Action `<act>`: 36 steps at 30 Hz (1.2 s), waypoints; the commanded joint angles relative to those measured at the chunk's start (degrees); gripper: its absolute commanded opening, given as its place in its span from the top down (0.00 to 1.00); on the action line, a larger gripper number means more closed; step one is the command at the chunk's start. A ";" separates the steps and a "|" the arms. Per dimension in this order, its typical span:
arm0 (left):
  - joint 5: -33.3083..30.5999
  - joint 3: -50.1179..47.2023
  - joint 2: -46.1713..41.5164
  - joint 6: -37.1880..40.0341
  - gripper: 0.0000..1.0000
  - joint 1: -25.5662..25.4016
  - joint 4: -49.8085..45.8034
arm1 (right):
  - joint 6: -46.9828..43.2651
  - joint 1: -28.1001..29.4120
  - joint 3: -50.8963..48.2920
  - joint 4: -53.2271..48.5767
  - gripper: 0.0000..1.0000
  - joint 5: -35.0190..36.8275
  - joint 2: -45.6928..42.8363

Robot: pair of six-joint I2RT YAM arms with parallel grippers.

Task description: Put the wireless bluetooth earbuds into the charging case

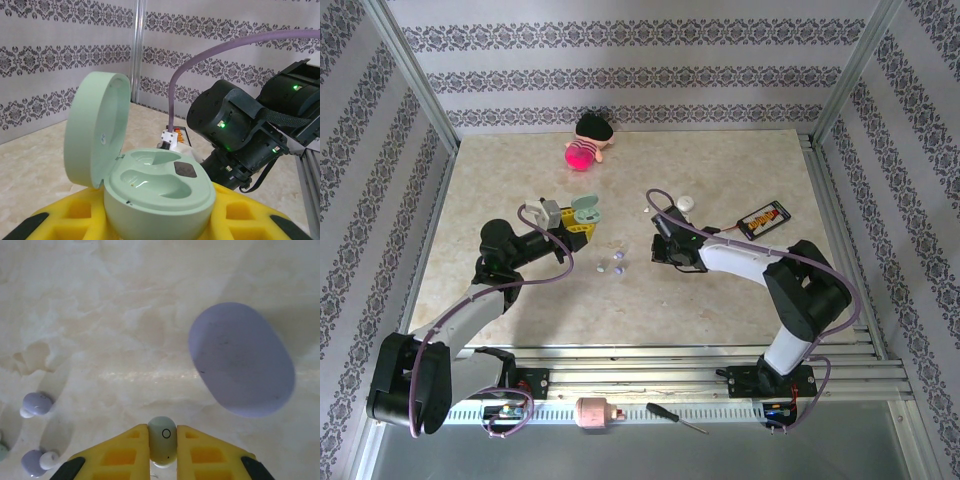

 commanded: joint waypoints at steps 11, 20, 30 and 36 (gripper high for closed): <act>2.08 1.04 -0.19 -1.49 0.69 0.67 4.99 | 7.87 3.41 1.12 -8.05 0.87 14.47 -1.12; 2.13 0.90 -0.16 -1.88 0.69 0.51 5.62 | 7.60 4.10 2.90 -10.66 0.87 16.04 -0.59; 2.34 0.90 1.40 -1.79 0.69 -0.49 6.10 | -12.49 4.22 0.98 -1.31 0.89 7.48 -12.15; 2.62 1.14 1.27 -1.66 0.69 -0.46 5.70 | -28.35 4.41 1.51 4.94 0.90 -1.35 -20.74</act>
